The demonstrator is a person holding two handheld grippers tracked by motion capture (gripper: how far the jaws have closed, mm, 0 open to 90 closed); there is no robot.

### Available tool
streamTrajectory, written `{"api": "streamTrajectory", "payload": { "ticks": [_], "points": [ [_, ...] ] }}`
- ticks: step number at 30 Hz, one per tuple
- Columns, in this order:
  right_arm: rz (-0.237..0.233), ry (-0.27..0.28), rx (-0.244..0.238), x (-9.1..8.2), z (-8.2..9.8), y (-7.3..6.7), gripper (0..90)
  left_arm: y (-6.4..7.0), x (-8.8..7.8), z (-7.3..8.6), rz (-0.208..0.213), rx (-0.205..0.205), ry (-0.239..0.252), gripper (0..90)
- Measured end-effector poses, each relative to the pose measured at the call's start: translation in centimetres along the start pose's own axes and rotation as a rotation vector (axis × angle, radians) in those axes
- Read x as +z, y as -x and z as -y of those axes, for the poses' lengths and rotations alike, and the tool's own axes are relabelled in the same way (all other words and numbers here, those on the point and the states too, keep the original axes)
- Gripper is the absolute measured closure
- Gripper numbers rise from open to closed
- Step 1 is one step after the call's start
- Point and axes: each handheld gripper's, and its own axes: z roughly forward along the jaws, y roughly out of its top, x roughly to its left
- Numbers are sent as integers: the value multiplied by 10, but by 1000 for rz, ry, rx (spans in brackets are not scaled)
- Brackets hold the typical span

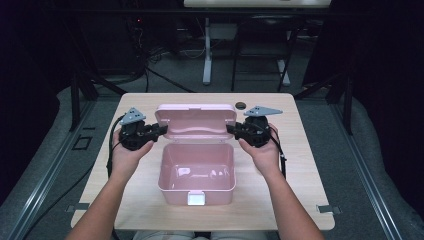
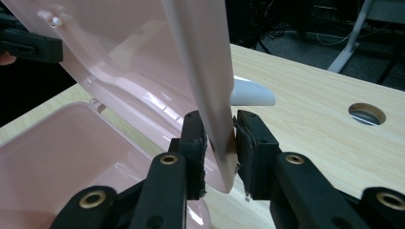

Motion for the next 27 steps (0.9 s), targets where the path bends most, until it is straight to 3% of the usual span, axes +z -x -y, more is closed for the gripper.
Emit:
{"api": "streamTrajectory", "payload": {
  "ticks": [15,27],
  "points": [
    [-3,-27,33,15,11,7,743,-6,10,11,-4,-28,-17,778],
    [9,-30,46,22,15,10,754,-9,20,16,-23,-18,-48,822]
  ]
}}
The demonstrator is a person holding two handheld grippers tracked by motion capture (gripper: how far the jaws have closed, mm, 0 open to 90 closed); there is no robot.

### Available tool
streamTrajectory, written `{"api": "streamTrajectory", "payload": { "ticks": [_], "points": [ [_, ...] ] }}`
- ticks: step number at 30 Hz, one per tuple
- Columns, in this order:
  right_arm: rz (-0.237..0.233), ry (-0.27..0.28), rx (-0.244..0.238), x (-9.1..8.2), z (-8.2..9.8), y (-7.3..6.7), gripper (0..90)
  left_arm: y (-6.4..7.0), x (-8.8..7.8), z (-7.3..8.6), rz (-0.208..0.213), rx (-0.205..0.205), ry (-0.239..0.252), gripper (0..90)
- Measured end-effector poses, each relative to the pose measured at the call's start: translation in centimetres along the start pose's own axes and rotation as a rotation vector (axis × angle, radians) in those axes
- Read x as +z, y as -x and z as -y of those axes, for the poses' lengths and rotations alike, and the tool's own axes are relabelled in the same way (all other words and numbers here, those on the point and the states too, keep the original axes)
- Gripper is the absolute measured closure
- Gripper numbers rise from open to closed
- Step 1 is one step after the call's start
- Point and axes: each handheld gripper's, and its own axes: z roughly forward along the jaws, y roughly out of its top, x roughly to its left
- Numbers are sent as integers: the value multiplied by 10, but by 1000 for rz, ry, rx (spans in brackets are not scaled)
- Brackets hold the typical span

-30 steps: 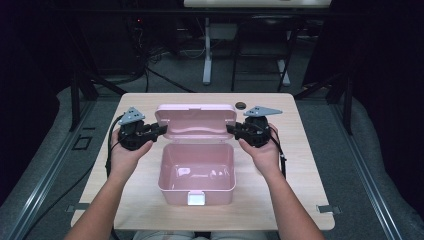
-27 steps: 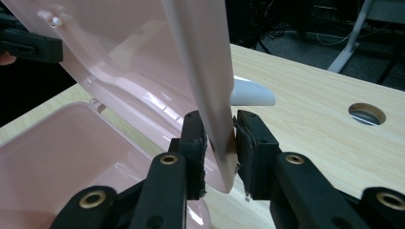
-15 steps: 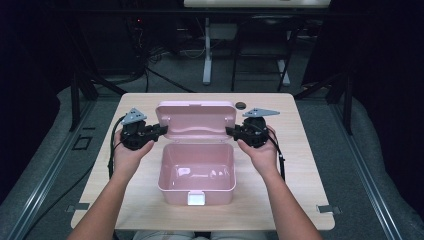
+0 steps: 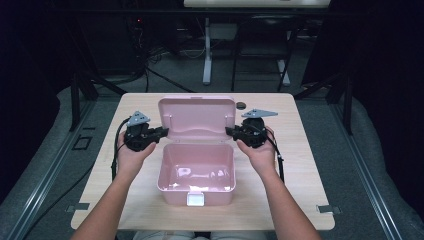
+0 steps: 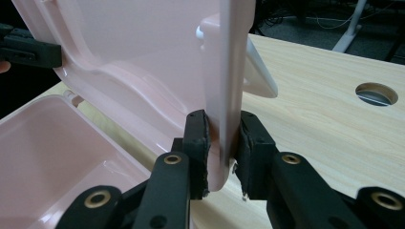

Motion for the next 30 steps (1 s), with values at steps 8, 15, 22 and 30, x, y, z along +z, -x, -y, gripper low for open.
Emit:
{"api": "streamTrajectory", "payload": {
  "ticks": [8,15,22,30],
  "points": [
    [-20,-4,35,4,0,5,755,-2,3,0,-2,-29,-4,830],
    [-21,-11,37,8,-1,5,747,-2,1,1,-11,-43,-8,831],
    [-14,7,42,9,1,2,738,-2,0,2,-16,-49,-8,832],
    [-19,0,59,10,4,7,697,-3,1,1,-13,-55,-17,832]
  ]
}}
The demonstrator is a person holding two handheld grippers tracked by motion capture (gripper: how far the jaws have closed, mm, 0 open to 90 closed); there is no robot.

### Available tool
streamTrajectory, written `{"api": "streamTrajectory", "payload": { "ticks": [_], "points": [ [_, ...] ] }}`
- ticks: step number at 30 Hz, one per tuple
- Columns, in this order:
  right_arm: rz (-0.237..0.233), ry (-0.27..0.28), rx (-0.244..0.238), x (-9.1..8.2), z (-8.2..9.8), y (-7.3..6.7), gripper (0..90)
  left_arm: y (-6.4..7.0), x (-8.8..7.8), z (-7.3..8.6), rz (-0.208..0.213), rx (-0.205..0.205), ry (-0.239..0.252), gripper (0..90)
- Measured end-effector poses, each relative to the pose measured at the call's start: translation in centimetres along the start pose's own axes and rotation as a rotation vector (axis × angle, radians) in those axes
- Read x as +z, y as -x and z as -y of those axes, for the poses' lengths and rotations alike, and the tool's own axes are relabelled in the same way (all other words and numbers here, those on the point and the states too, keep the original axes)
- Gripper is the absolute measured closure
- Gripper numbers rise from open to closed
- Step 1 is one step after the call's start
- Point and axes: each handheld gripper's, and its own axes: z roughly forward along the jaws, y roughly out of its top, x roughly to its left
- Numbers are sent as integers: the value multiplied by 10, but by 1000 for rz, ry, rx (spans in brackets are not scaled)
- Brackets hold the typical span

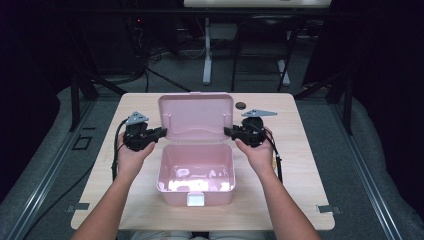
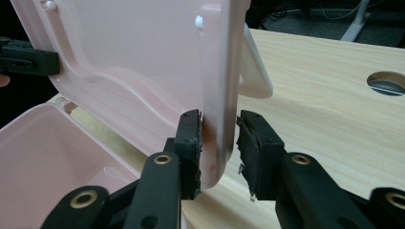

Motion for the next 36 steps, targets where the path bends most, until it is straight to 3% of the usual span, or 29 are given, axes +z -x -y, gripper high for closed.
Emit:
{"api": "streamTrajectory", "payload": {
  "ticks": [5,8,24,30,36],
  "points": [
    [-7,11,12,-1,0,-1,751,0,1,-3,-1,-7,-17,831],
    [7,5,-3,0,-1,-2,752,-2,2,-3,4,-8,-22,828],
    [-41,-31,14,-4,1,-7,763,0,-10,4,18,-24,-31,827],
    [-13,-29,1,-7,3,-14,753,1,-12,6,22,-8,-23,820],
    [16,-21,-18,-5,4,-16,722,-1,-10,7,34,-18,-20,810]
  ]
}}
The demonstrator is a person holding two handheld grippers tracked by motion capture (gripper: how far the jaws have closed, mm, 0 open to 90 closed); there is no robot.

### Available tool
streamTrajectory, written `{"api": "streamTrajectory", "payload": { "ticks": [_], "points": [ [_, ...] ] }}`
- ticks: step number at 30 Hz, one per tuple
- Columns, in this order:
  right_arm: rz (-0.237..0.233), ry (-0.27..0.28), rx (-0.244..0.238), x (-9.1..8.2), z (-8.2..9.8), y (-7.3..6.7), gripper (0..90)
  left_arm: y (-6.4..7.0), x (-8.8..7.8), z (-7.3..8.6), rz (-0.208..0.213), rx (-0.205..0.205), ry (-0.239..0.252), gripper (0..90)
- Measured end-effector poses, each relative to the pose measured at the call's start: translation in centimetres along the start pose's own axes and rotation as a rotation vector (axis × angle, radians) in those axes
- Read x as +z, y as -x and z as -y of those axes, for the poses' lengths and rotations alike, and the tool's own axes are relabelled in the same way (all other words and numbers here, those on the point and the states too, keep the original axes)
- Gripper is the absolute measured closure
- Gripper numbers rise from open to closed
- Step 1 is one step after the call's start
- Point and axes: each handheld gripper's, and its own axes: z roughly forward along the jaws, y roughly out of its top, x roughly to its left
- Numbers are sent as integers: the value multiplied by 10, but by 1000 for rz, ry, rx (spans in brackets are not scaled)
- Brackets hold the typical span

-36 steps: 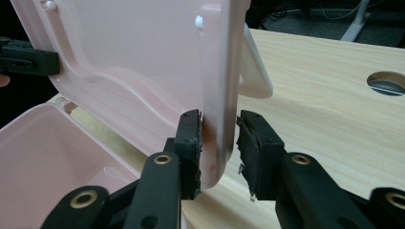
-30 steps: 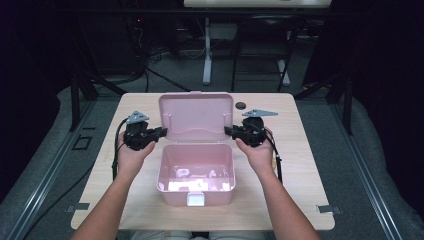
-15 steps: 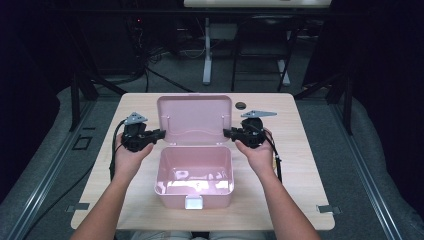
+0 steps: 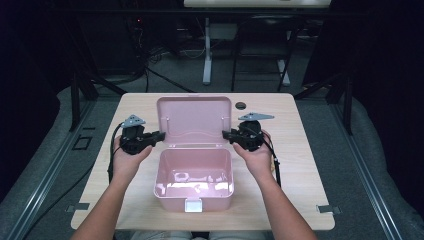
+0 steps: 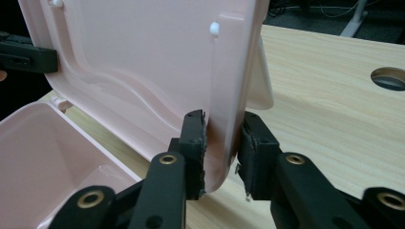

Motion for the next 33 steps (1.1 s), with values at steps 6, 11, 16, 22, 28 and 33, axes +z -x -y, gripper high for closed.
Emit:
{"api": "streamTrajectory", "payload": {
  "ticks": [6,11,16,22,28,33],
  "points": [
    [-1,3,20,3,1,1,700,-2,2,1,6,-8,-1,801],
    [-12,3,44,5,3,3,694,-2,3,2,1,-14,5,800],
    [-15,-4,47,5,3,3,673,-2,4,2,2,-19,3,800],
    [-11,10,60,2,3,5,644,-3,4,1,2,-29,-3,801],
    [-9,14,51,0,4,5,697,-3,5,1,7,-41,-3,798],
    [13,11,30,1,5,4,734,-4,7,1,5,-40,-4,792]
  ]
}}
